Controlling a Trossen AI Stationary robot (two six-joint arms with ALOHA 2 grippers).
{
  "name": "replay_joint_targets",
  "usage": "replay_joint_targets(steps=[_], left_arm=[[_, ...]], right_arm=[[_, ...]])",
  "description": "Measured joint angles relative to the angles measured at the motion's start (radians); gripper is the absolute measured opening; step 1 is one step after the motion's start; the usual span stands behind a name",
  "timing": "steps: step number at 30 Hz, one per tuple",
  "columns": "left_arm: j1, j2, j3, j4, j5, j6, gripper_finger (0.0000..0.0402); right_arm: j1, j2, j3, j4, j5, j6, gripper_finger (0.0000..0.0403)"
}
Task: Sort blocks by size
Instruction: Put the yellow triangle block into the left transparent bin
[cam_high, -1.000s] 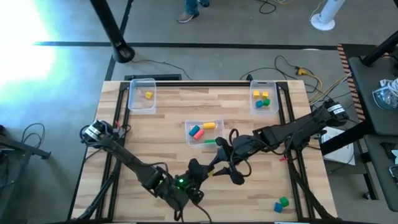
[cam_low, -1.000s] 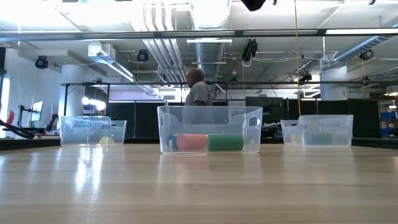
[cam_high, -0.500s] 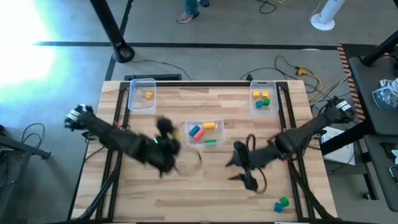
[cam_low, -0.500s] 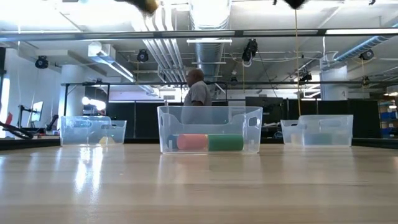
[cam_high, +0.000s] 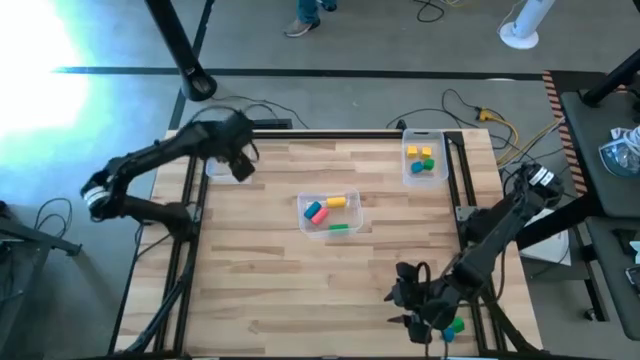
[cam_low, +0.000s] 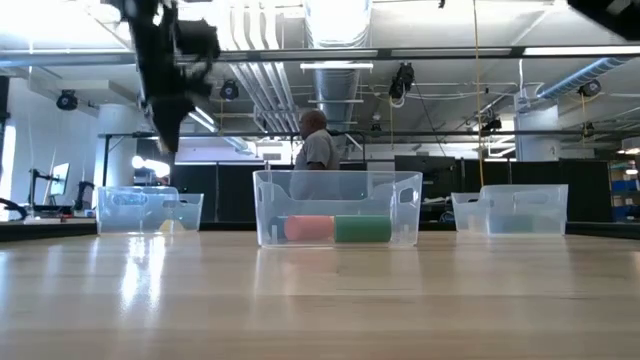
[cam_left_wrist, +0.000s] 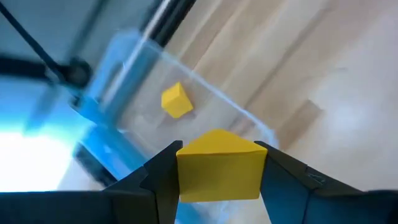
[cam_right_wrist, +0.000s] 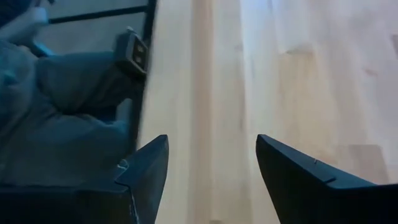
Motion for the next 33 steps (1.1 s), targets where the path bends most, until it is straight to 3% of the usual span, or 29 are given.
replay_joint_targets(steps=[3,7,13,17,24,33], left_arm=[[0.188,0.041,-0.045,0.067,0.12,0.029,0.0165],[0.297,0.095,-0.061,0.104,0.168,0.01,0.0165],[0.302,0.188,-0.046,0.103,0.167,-0.028,0.0165],[0.335,0.27,-0.02,0.118,0.157,-0.045,0.0165],[0.389,0.435,0.008,0.11,0.166,-0.027,0.0165],[0.394,0.524,0.12,0.081,0.194,-0.05,0.0165]], right_arm=[[0.002,-0.026,0.025,-0.014,-0.001,-0.029,0.0246],[-0.025,-0.075,0.061,-0.033,0.039,-0.171,0.0261],[-0.099,-0.142,0.083,-0.032,0.161,-0.342,0.0281],[-0.148,-0.155,0.082,-0.033,0.165,-0.393,0.0291],[-0.187,-0.116,0.072,-0.033,0.162,-0.381,0.03],[-0.187,-0.049,0.071,-0.024,0.157,-0.34,0.0287]])
